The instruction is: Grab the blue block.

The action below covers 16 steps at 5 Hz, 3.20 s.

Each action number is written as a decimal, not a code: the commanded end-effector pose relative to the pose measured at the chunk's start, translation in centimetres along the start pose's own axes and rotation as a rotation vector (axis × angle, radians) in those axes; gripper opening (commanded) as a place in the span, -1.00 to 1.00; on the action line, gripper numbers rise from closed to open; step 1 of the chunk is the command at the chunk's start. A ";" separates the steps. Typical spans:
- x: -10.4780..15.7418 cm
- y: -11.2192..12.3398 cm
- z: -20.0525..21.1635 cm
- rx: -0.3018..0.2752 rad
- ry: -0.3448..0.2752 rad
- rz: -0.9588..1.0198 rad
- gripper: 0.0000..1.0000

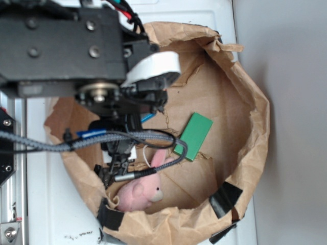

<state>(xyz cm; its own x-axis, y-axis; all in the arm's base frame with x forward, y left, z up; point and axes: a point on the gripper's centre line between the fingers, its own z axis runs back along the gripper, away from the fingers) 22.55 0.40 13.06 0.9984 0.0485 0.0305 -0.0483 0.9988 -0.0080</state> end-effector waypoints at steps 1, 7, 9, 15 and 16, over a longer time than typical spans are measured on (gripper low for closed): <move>2.8 0.7 -2.5 -0.078 -0.008 0.076 1.00; 2.0 2.7 -7.5 -0.175 -0.108 0.093 1.00; 2.6 1.7 -10.7 -0.154 -0.117 0.122 1.00; 3.0 1.9 -3.9 -0.281 -0.165 0.178 -1.00; 2.8 2.4 -2.4 -0.298 -0.128 0.164 -1.00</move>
<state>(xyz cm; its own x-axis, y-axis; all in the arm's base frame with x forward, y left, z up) 24.45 1.80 8.91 0.9761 0.2101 0.0555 -0.1817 0.9293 -0.3216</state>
